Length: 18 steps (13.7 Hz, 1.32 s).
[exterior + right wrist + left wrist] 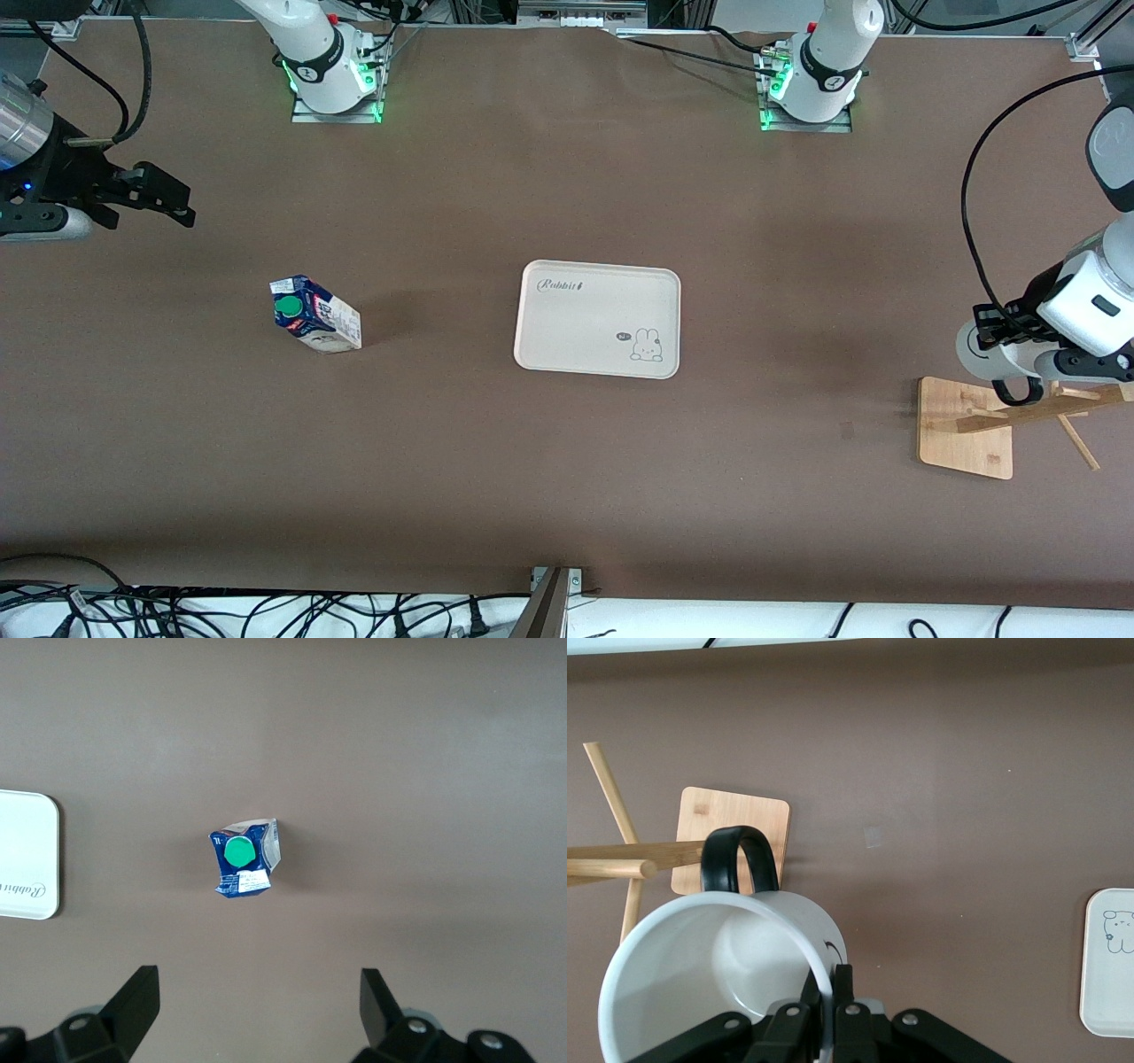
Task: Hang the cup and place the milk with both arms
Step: 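Align the mug handle with a stand peg using the left gripper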
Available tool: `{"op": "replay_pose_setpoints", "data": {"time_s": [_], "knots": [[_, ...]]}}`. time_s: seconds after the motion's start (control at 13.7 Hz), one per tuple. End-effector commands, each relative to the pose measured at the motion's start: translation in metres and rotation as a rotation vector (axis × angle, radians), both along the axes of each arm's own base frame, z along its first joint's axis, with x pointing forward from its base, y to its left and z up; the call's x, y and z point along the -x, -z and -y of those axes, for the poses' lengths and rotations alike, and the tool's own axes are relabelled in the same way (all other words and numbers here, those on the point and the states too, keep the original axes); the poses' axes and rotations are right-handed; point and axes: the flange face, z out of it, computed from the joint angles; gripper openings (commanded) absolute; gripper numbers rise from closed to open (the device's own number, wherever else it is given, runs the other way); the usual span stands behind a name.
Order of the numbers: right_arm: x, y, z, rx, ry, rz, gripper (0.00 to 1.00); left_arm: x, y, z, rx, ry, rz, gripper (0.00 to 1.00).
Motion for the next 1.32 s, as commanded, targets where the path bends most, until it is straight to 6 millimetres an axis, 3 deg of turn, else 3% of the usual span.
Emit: {"op": "replay_pose_setpoints", "data": {"time_s": [0.0,0.51,1.24], "knots": [[0.002,-0.002,0.002,-0.020,0.001,0.004,1.00,0.005,-0.007,0.001,0.016,0.020,0.001,0.00],[0.003,-0.003,0.002,-0.020,0.001,0.003,1.00,0.004,-0.007,0.010,0.019,0.027,0.002,0.00],[0.003,-0.003,0.001,-0.021,-0.001,0.006,1.00,0.004,-0.007,0.006,0.032,0.067,0.005,0.00]]}}
